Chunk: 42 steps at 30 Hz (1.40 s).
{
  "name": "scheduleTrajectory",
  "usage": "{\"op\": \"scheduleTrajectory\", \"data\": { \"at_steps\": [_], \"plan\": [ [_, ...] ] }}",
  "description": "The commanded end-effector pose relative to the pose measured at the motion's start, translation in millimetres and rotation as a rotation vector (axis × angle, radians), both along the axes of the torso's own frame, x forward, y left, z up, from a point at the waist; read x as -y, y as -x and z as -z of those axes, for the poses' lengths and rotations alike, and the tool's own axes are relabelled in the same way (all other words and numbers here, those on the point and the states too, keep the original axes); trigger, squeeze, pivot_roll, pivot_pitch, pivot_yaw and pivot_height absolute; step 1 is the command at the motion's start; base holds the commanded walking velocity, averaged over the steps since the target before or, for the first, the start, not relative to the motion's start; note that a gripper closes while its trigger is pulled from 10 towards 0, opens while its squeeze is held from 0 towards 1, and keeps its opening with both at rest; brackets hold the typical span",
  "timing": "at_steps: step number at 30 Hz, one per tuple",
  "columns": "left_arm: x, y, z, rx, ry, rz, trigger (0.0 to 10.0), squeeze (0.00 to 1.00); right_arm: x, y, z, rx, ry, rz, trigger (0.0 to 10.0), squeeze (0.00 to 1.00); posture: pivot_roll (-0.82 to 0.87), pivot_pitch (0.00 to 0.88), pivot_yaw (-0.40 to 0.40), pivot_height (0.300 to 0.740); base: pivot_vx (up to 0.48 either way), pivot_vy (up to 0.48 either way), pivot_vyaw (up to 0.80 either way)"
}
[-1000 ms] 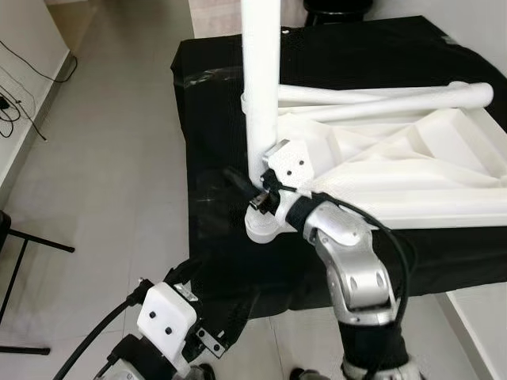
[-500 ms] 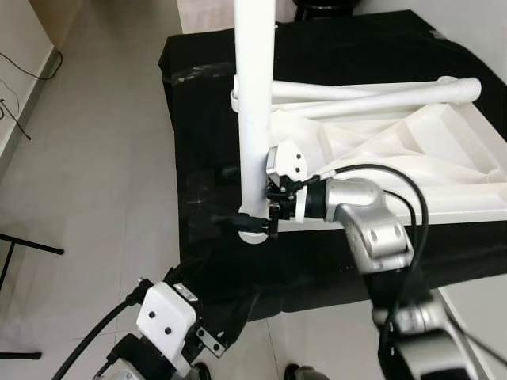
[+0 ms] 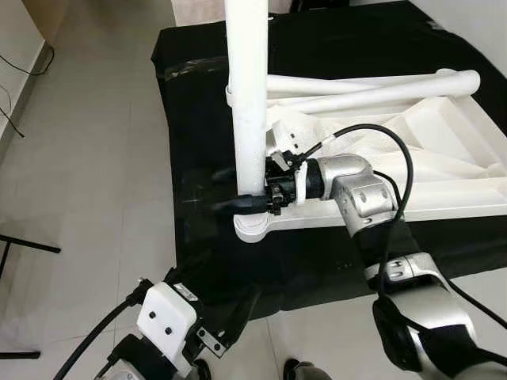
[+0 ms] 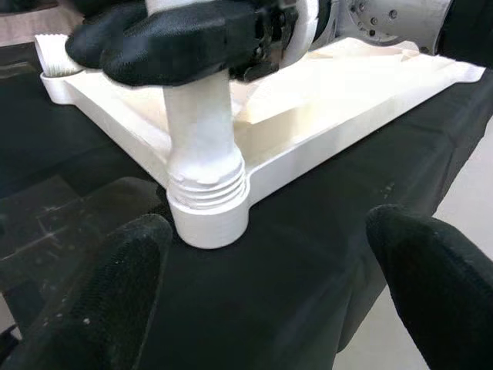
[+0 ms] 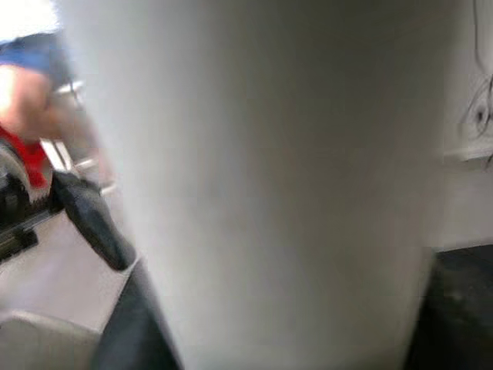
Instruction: Building children table
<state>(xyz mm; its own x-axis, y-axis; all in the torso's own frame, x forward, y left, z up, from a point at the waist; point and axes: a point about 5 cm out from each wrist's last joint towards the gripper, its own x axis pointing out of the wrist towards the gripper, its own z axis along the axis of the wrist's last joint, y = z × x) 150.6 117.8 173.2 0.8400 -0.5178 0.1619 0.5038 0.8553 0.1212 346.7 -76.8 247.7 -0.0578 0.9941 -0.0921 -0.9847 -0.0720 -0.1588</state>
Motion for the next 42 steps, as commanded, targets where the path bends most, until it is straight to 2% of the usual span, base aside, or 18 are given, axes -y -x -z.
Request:
{"op": "scheduleTrajectory", "data": {
  "at_steps": [1,4,7,10,12,14,16,26,27,29,30,32,33,37,38,40,41,42],
  "plan": [
    [1.5,2.7,0,-0.011,0.004,-0.001,10.0,0.00,0.4,2.6,1,-0.016,-0.023,-0.037,0.0,0.00,0.07,0.259,-0.025,0.740,0.000,0.000,0.00],
    [1.7,2.8,1,-0.011,0.004,0.000,10.0,0.00,3.6,2.9,1,-0.016,-0.029,-0.030,0.0,0.00,0.07,0.259,-0.025,0.740,0.000,0.000,0.00],
    [1.1,2.4,1,-0.011,0.004,0.001,10.0,0.00,17.8,2.3,7,-0.018,-0.069,0.110,0.0,0.00,0.06,0.254,-0.021,0.740,0.000,0.000,0.00],
    [-2.0,1.7,1,-0.011,0.000,-0.003,10.0,0.00,28.0,5.0,24,-0.037,-0.077,0.444,0.0,0.00,0.08,0.252,-0.017,0.740,0.000,0.000,0.00],
    [-2.0,1.7,1,-0.011,0.000,-0.003,10.0,0.00,28.0,5.0,24,-0.037,-0.077,0.444,0.0,0.00,0.08,0.252,-0.017,0.740,0.000,0.000,0.00],
    [-6.3,0.7,1,-0.011,-0.007,-0.006,10.0,0.00,33.9,19.6,54,0.046,0.039,0.936,0.0,0.00,0.07,0.254,0.003,0.740,0.000,0.000,0.00],
    [-7.4,-0.3,1,-0.011,-0.010,-0.007,10.0,0.00,38.5,33.7,62,0.098,0.084,1.116,0.0,0.00,0.07,0.254,0.007,0.740,0.000,0.000,0.00],
    [-8.1,-3.2,4,-0.012,-0.022,-0.008,10.0,0.00,7.2,42.3,66,0.053,0.079,1.095,0.0,0.00,0.09,0.219,-0.010,0.740,0.000,0.000,0.00],
    [-8.5,-2.9,4,-0.010,-0.023,-0.014,10.0,0.00,4.5,40.7,62,0.053,0.074,1.088,8.5,0.00,0.09,0.219,-0.010,0.740,0.000,0.000,0.00],
    [-8.7,-2.6,4,-0.007,-0.022,-0.021,10.0,0.00,1.2,38.6,56,0.052,0.055,1.040,10.0,0.00,0.09,0.219,-0.016,0.740,0.000,0.000,0.00],
    [-8.7,-2.5,4,-0.005,-0.021,-0.024,10.0,0.00,-2.6,38.5,49,0.062,0.033,0.982,10.0,0.62,0.09,0.217,-0.019,0.740,0.000,0.000,0.00],
    [-8.7,-2.5,4,-0.004,-0.019,-0.026,10.0,0.00,-5.7,40.4,45,0.069,0.020,0.955,10.0,0.62,0.09,0.216,-0.020,0.740,0.000,0.000,0.00],
    [-7.5,-2.3,4,-0.006,-0.016,-0.021,10.0,0.00,-13.0,35.7,26,0.035,-0.086,0.727,10.0,1.00,0.09,0.213,-0.022,0.740,0.000,0.000,0.00],
    [-6.5,-2.0,4,-0.008,-0.015,-0.017,10.0,0.00,-12.2,32.0,13,0.043,-0.140,0.547,10.0,1.00,0.10,0.210,-0.020,0.740,0.000,0.000,0.00],
    [-5.7,-1.5,4,-0.009,-0.015,-0.015,10.0,0.00,-7.2,27.2,8,0.087,-0.099,0.398,10.0,0.79,0.11,0.210,-0.023,0.740,0.000,0.000,0.00],
    [-5.4,-1.1,4,-0.009,-0.014,-0.014,10.0,0.00,-4.7,25.5,7,0.094,-0.077,0.348,10.0,0.79,0.11,0.210,-0.023,0.740,0.000,0.000,0.00],
    [-4.8,-1.0,4,-0.010,-0.014,-0.014,10.0,0.00,-1.9,21.8,8,0.091,-0.040,0.287,10.0,0.00,0.11,0.212,-0.024,0.740,0.000,0.000,0.00],
    [-4.8,-1.0,4,-0.010,-0.014,-0.014,10.0,0.00,-1.9,21.8,8,0.091,-0.040,0.287,10.0,0.00,0.11,0.212,-0.024,0.740,0.000,0.000,0.00]
  ]
}}
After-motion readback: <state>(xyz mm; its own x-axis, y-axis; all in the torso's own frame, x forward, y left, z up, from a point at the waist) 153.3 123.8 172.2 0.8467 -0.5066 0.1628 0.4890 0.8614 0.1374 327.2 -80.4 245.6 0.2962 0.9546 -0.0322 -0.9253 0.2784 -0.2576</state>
